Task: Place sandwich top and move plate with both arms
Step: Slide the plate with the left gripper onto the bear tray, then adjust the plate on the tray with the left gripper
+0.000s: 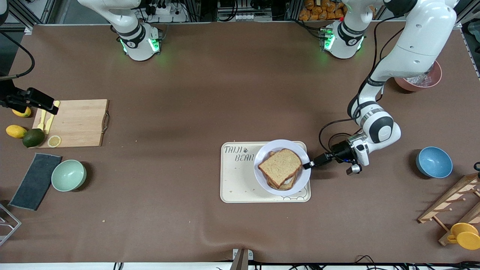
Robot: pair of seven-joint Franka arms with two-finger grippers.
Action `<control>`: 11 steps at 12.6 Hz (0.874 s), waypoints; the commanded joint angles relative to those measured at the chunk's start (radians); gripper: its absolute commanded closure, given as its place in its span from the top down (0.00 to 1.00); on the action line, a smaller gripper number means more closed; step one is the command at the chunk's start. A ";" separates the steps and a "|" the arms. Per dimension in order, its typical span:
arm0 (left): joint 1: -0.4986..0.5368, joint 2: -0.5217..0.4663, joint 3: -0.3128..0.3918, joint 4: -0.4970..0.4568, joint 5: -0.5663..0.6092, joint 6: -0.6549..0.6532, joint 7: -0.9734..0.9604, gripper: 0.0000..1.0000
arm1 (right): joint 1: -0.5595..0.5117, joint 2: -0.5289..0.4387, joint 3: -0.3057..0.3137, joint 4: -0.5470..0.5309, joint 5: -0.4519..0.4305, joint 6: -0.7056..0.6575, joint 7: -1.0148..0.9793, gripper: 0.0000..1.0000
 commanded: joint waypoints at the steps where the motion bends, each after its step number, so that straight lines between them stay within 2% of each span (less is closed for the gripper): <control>1: 0.000 0.058 0.008 0.072 0.009 -0.002 -0.013 0.00 | -0.006 0.012 0.006 0.018 -0.012 -0.017 0.004 1.00; 6: -0.014 0.129 0.008 0.133 0.009 -0.002 -0.012 0.00 | -0.009 0.012 0.006 0.018 -0.012 -0.022 0.002 1.00; 11: -0.041 0.170 0.008 0.146 0.002 0.009 -0.012 0.00 | -0.006 0.012 0.006 0.019 -0.012 -0.022 0.002 1.00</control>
